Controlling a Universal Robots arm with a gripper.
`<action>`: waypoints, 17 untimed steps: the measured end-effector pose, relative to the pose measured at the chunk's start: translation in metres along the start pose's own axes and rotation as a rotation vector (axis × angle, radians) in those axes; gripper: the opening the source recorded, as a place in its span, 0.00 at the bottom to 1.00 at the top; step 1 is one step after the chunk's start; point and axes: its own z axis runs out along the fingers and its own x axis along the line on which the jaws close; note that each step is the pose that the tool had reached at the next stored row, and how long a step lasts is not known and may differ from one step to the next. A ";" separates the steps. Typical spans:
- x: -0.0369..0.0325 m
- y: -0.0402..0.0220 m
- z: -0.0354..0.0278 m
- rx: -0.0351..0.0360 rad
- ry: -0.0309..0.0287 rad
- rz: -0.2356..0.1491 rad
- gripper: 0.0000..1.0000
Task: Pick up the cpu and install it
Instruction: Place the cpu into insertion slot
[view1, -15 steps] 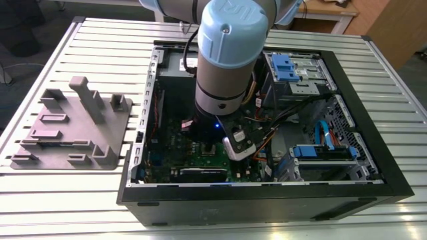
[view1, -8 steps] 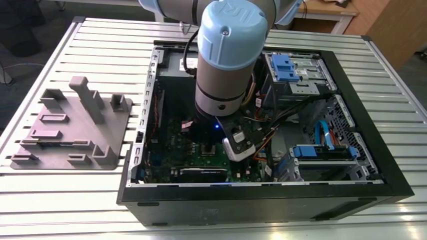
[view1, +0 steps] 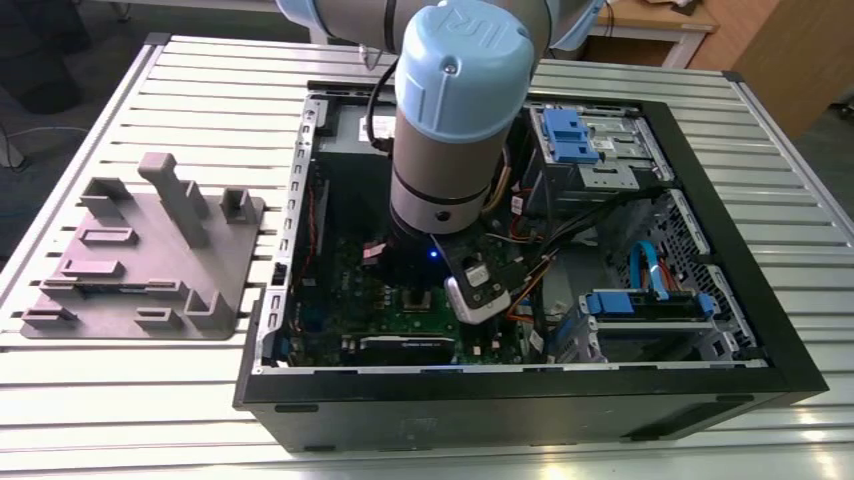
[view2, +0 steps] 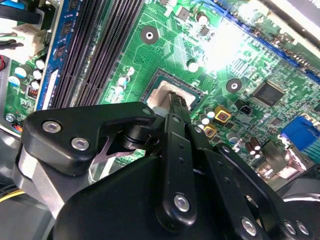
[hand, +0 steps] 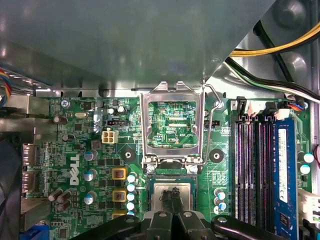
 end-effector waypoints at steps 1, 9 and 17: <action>0.0000 0.0000 0.0002 -0.0001 0.0000 0.000 0.11; 0.0000 -0.0001 0.0015 0.0004 0.0000 0.000 0.11; 0.0001 0.0002 -0.0032 -0.0001 -0.0001 0.000 0.11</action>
